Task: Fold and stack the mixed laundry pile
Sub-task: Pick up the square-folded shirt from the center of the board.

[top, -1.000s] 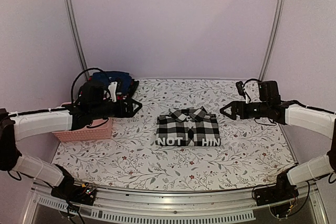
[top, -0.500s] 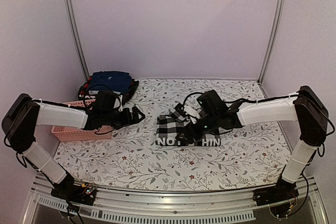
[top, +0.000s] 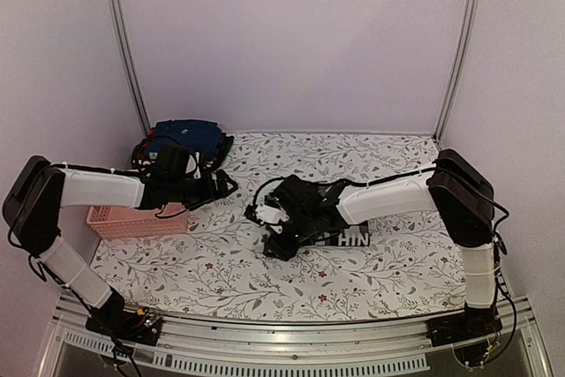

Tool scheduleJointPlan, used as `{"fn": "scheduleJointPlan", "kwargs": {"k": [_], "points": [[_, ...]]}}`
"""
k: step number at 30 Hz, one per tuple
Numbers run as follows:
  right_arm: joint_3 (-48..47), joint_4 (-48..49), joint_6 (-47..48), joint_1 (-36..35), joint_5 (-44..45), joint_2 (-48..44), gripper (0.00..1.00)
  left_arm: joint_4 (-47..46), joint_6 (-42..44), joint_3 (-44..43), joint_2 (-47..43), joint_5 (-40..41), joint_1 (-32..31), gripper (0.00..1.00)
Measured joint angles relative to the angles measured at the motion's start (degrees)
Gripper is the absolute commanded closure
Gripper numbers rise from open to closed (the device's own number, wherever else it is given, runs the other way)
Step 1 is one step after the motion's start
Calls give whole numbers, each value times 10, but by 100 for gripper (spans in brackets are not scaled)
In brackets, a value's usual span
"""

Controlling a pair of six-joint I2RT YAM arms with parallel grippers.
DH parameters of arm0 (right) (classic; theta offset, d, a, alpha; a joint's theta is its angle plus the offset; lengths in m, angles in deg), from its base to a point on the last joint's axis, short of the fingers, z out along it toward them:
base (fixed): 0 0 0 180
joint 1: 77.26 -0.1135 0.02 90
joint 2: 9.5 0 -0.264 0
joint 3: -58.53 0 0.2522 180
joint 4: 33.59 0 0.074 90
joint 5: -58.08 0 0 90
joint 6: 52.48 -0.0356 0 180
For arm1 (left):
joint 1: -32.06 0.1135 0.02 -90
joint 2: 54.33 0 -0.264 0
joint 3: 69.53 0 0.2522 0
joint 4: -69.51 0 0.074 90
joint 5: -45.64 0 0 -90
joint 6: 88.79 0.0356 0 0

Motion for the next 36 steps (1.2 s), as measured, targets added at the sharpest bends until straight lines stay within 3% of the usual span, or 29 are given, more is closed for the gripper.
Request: {"fn": "scheduleJointPlan", "kwargs": {"k": [6,14,22,31,33,36], "points": [[-45,-4,19,-5,53,43,58,0,2,-1,8,-2,0,0],[-40,14,18,-19,131,45,58,2,3,-2,18,-1,1,0],[-28,4,25,-19,159,9,58,4,7,-15,19,-2,12,0],[-57,7,41,-19,156,35,59,5,12,-23,19,-10,28,0],[-57,7,43,-19,150,49,61,5,12,-23,19,-12,29,0],[-60,16,46,-19,139,59,72,5,13,-23,20,-16,30,0]]}}
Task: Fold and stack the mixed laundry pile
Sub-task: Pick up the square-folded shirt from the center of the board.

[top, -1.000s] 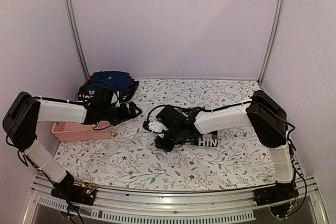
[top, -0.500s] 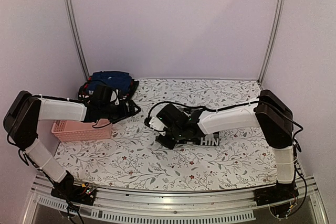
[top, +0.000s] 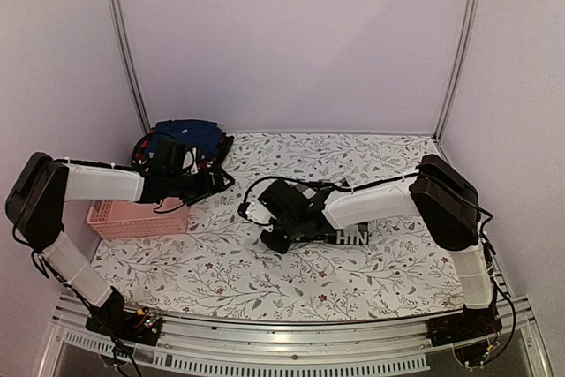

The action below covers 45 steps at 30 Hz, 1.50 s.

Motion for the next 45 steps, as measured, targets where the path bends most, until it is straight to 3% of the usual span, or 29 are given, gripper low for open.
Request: {"fn": "scheduleJointPlan", "kwargs": {"k": [4,6,17,40,45], "points": [[-5,15,4,1,-7,11,95,0,0,0,6,-6,0,0],[-5,21,1,2,-7,11,100,-1,-1,0,10,-11,0,0],[115,95,3,33,-43,-91,100,-36,-26,-6,54,-57,-8,0],[107,162,3,51,-81,-123,100,-183,-146,-76,215,-143,-70,0],[98,165,7,44,-82,-121,100,-213,-154,-90,248,-184,-71,5]]}}
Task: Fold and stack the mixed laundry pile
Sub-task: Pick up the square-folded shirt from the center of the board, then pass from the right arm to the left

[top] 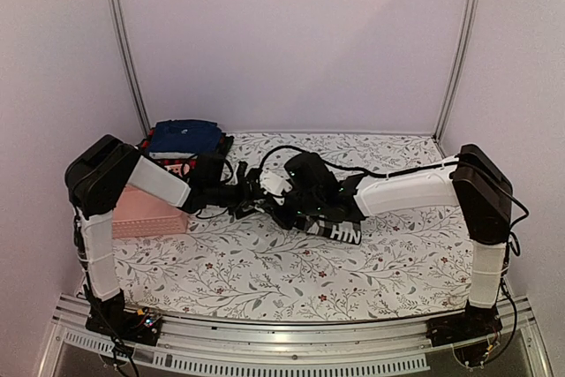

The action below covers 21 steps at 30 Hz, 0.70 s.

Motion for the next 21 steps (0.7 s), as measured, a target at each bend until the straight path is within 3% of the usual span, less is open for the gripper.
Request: {"fn": "scheduleJointPlan", "kwargs": {"k": [4,7,15,17,21], "points": [[-5,0,9,-5,2,7,100,-30,-10,2,16,-31,-1,14],[-8,1,18,-9,8,12,99,-55,-20,11,24,-48,-2,28],[-9,2,61,-33,41,30,95,-93,1,26,27,-84,-3,91],[-9,2,70,-39,47,32,88,-86,9,24,27,-84,-2,100],[-8,9,74,-42,57,31,63,-13,64,-10,24,-64,-2,100]]}}
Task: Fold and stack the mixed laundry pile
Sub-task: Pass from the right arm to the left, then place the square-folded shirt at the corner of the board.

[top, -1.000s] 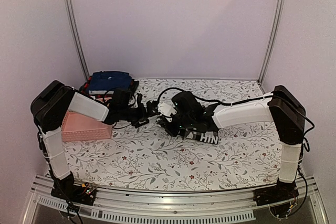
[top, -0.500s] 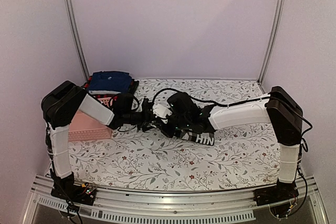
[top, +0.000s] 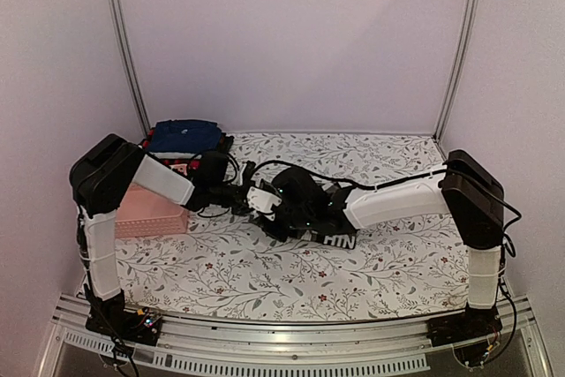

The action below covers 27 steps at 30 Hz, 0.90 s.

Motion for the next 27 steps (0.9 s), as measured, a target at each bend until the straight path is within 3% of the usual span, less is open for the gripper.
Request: {"fn": "scheduleJointPlan", "kwargs": {"k": [4,12,19,27], "points": [[38,12,-12,-1,6,-30,41,140,93,-79,-5,71,-2,100],[163,32,-67,10,2,-189,8,389,271,-228,-15,243,4,100],[259,48,-129,41,-15,-288,2,518,376,-336,-15,336,23,100],[302,48,-163,47,-16,-306,2,614,464,-497,-14,400,63,100]]}}
